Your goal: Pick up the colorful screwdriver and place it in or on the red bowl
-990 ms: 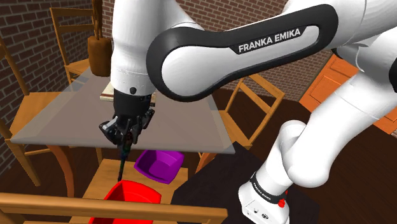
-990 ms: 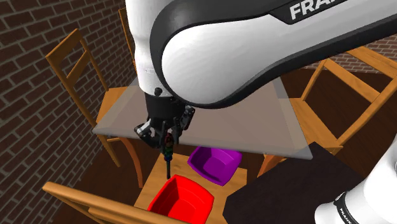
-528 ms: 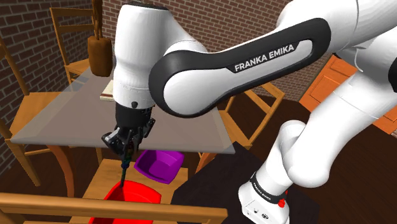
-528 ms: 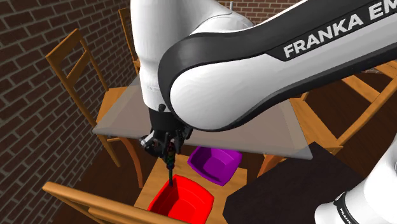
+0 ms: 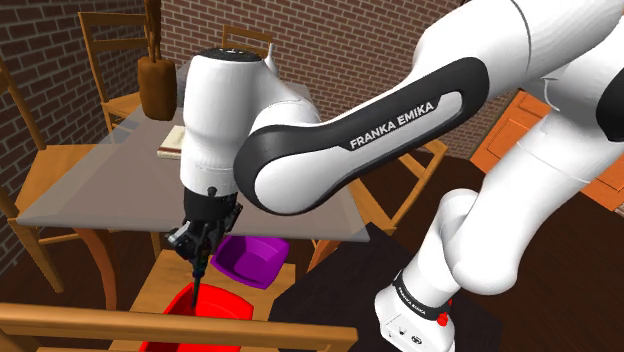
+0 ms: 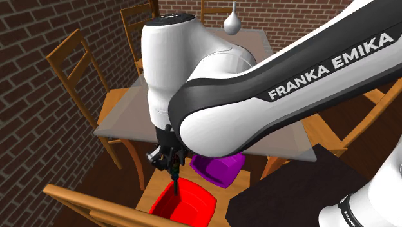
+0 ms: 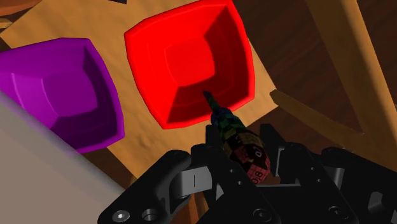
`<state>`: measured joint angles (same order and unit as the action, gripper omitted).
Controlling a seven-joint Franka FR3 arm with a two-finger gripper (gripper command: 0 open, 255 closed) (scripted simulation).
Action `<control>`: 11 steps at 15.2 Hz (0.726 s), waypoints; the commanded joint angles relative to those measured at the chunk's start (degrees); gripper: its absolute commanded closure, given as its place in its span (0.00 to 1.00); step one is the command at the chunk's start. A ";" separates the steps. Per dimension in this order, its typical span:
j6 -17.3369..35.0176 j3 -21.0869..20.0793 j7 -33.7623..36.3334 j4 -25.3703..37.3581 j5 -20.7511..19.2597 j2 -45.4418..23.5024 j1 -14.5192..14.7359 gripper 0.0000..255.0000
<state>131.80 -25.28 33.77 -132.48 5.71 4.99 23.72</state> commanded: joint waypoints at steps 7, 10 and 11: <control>6.62 -0.39 1.42 -2.63 -2.07 -4.26 -0.02 1.00; 9.02 -0.41 2.12 -3.38 -3.12 -6.06 0.00 1.00; 9.81 -0.40 2.37 -3.61 -3.51 -6.69 0.01 1.00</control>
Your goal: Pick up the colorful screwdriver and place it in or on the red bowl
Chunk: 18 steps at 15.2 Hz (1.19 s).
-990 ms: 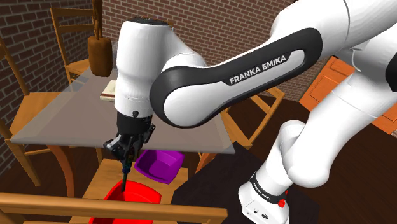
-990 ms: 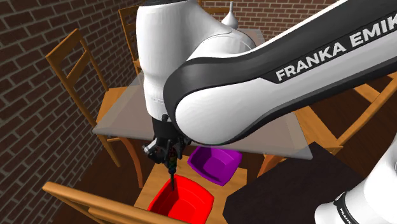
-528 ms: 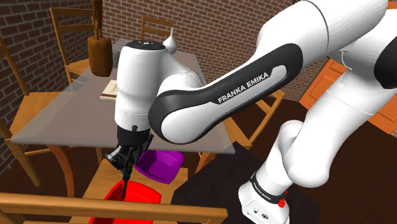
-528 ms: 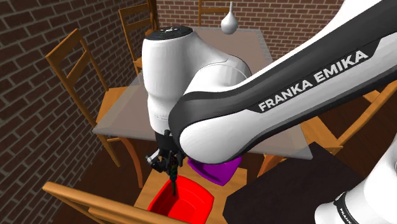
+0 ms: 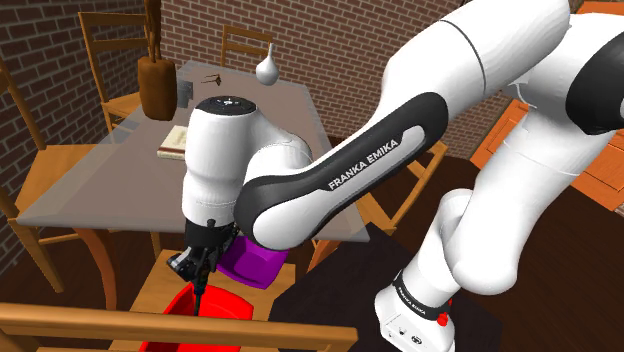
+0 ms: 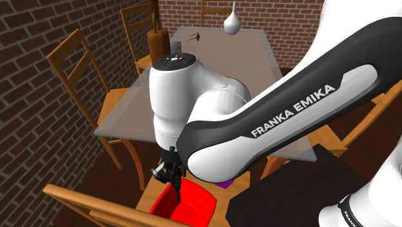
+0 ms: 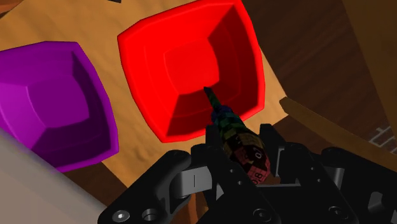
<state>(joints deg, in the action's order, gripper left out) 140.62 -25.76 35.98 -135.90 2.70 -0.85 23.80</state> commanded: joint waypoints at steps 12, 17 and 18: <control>5.79 0.46 2.06 -1.26 -3.34 -4.94 0.16 1.00; 5.79 0.46 2.06 -1.26 -3.34 -4.94 0.16 0.00; 5.79 0.46 2.06 -1.26 -3.34 -4.94 0.16 0.00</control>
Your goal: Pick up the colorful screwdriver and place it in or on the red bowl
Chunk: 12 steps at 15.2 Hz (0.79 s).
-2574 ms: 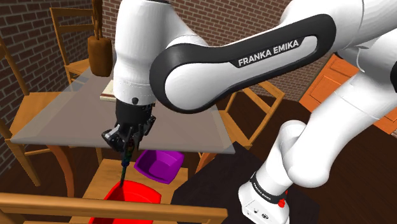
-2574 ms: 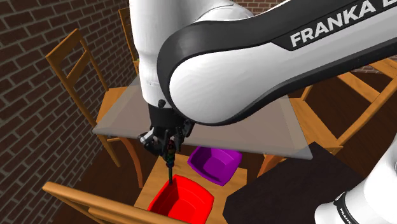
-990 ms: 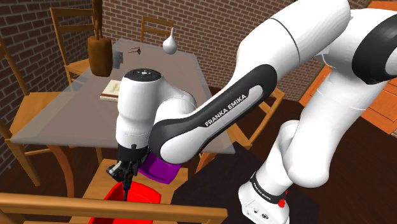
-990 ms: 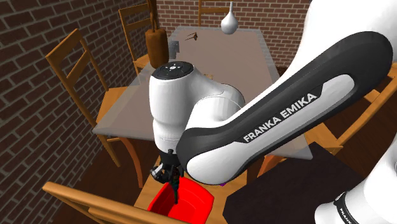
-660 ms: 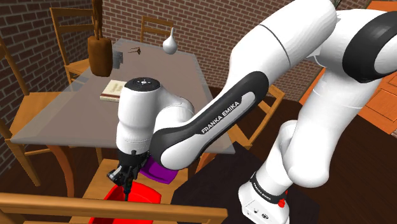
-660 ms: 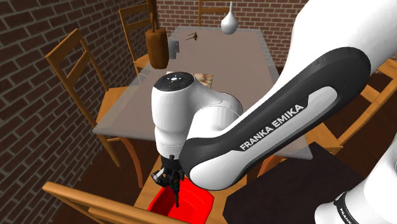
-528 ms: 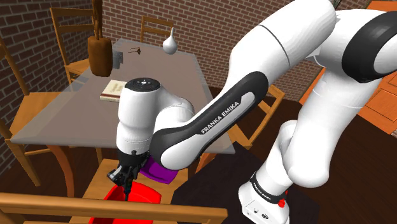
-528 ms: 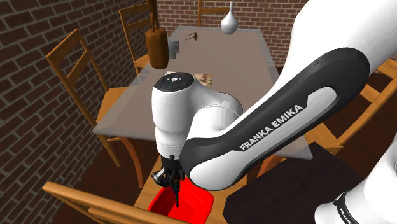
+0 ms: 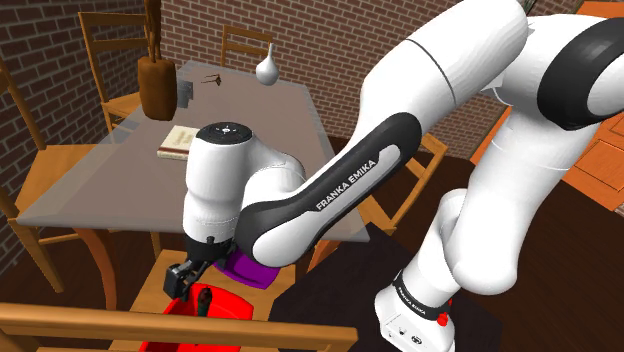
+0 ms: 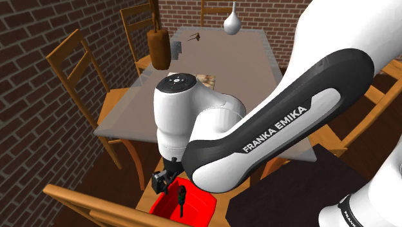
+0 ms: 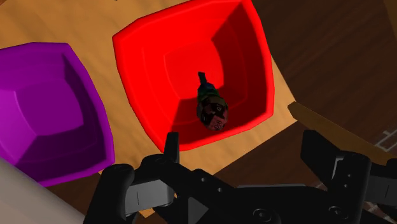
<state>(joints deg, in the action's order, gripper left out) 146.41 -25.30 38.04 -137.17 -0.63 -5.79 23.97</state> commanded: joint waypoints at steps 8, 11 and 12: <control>-7.33 -0.41 -3.22 1.19 4.48 6.72 -0.51 0.00; -7.33 -0.41 -3.22 1.20 4.48 6.72 -0.51 0.00; -7.33 -0.41 -3.22 1.20 4.47 6.72 -0.51 0.00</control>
<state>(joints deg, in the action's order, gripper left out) 139.10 -25.72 34.84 -135.96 3.82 0.90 23.46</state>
